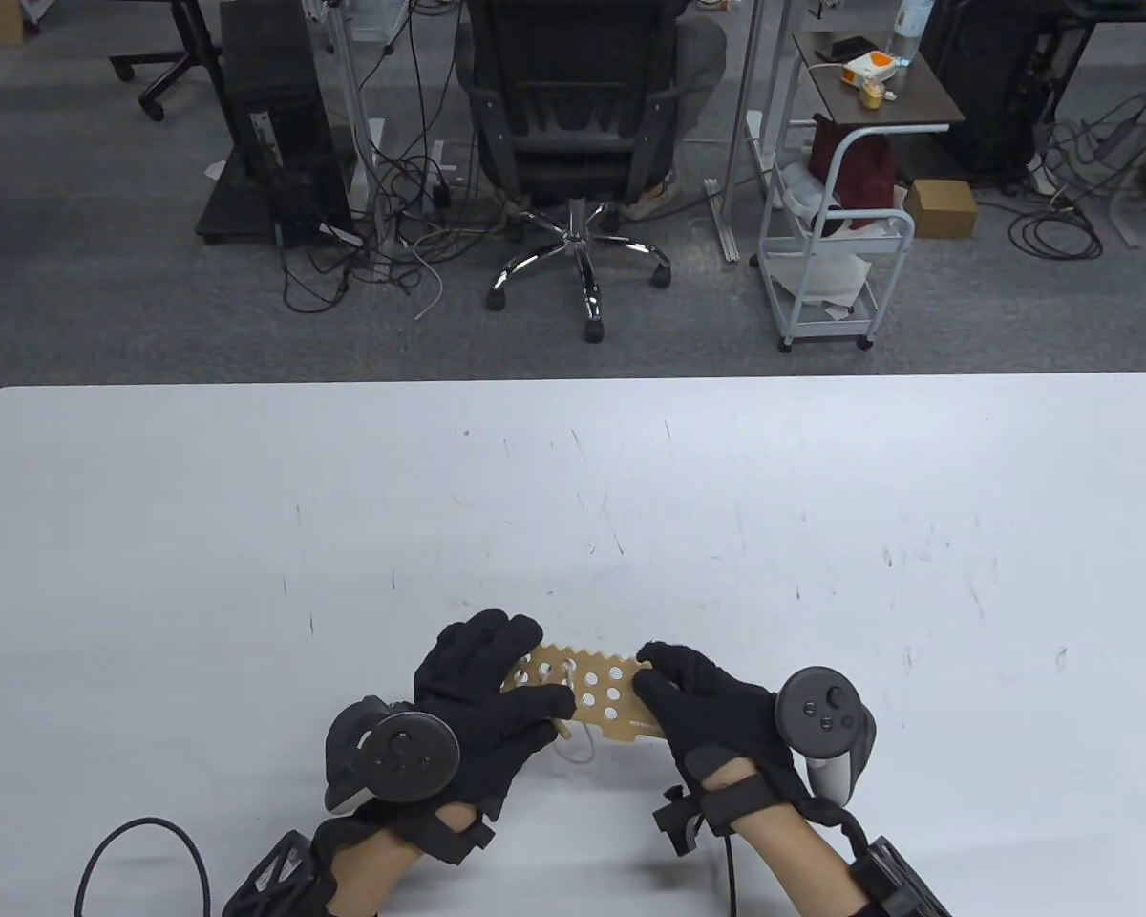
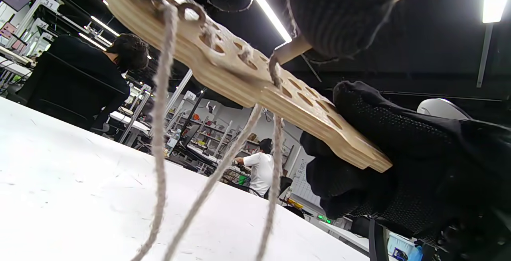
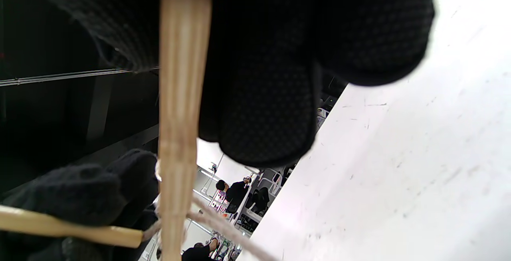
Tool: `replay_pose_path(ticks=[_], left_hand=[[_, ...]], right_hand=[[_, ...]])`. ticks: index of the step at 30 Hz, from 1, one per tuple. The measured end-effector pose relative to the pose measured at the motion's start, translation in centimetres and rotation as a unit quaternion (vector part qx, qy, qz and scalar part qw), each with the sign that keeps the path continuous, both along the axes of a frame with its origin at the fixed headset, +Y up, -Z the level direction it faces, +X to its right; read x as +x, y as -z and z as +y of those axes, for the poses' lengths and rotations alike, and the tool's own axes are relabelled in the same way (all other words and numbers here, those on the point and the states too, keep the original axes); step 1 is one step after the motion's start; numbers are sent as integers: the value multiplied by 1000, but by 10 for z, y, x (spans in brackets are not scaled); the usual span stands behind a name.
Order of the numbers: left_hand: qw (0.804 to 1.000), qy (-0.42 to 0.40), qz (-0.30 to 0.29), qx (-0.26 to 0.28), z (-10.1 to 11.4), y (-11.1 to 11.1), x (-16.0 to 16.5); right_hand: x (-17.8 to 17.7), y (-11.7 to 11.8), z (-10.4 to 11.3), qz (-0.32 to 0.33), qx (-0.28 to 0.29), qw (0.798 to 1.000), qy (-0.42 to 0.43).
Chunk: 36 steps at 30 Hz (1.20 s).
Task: Thread rope through all holes on crocodile lacing toy
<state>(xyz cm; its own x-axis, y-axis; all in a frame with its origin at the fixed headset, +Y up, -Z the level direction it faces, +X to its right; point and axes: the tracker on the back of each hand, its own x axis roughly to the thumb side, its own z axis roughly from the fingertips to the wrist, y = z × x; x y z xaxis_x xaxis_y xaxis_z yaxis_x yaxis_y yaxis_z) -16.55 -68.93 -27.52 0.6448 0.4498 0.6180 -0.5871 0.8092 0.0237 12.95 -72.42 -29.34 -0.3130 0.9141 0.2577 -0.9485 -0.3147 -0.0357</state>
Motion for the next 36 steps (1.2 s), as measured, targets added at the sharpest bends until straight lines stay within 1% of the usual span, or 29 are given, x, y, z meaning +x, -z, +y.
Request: replay_pose_path(ticks=[12, 22, 26, 36], left_hand=[[999, -18, 38, -4, 1, 10, -18], [997, -35, 66, -8, 4, 17, -33], [996, -40, 77, -8, 5, 19, -39], [993, -52, 105, -3, 8, 24, -54]], right_hand=[[19, 9, 0, -35, -12, 999, 24], [33, 14, 1, -60, -14, 998, 19], [38, 17, 2, -72, -5, 997, -3], [50, 23, -2, -90, -23, 996, 1]])
